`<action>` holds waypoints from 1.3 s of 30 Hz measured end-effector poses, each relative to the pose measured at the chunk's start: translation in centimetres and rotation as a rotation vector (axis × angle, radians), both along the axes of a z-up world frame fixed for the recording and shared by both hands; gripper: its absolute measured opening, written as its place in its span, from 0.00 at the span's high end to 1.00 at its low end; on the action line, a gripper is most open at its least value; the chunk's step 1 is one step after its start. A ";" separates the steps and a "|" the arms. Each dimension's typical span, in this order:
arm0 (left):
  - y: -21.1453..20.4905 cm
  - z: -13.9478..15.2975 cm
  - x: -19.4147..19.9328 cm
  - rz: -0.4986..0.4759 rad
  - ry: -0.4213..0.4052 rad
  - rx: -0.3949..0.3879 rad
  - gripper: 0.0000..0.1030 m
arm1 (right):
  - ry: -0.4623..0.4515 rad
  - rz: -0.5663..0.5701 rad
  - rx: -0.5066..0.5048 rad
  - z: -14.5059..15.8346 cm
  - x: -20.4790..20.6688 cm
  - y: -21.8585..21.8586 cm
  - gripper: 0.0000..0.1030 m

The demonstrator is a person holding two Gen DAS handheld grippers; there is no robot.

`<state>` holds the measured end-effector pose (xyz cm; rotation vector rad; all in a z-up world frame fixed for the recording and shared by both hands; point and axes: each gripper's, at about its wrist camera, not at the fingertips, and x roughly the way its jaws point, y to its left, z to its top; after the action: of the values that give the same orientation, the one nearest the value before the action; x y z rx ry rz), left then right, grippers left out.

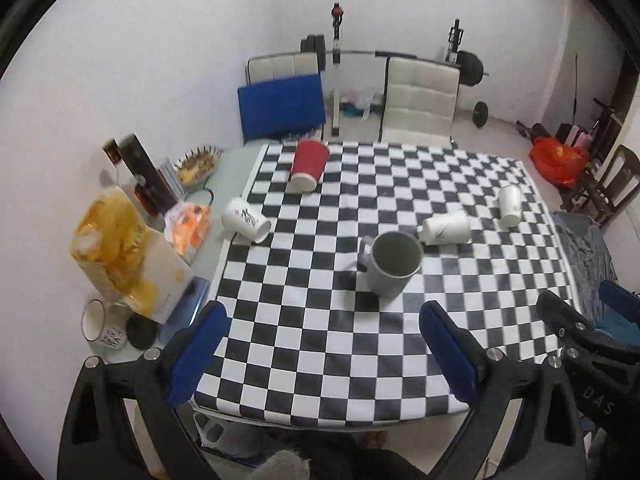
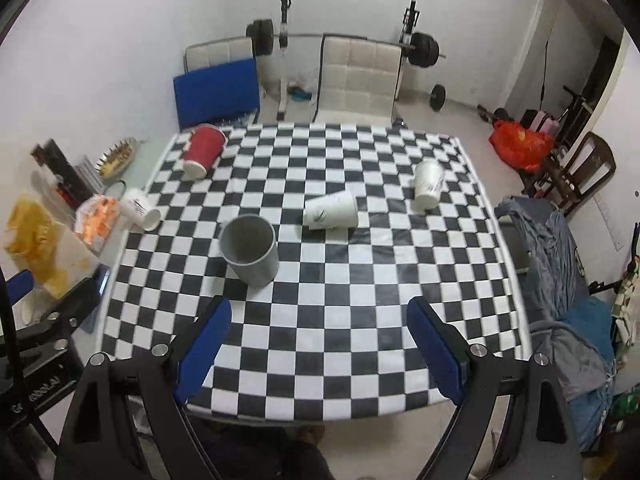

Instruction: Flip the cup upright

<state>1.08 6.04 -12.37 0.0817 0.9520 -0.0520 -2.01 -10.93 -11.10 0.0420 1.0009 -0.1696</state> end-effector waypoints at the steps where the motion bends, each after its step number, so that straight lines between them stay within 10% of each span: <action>1: -0.1 0.6 -0.4 0.000 -0.011 0.002 0.05 | -0.013 -0.001 -0.001 1.2 -0.8 -0.1 0.12; 15: 0.2 8.2 -4.5 0.027 -0.093 -0.051 0.05 | -0.091 0.000 -0.009 10.8 -6.3 -0.3 0.12; 39: 0.8 9.4 -5.4 0.050 -0.092 -0.044 0.05 | -0.074 0.034 0.000 12.5 -6.6 0.5 0.12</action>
<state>-4.36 6.81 -2.94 0.0199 0.8597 -0.0231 -8.59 -10.40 1.38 0.0313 0.9273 -0.1359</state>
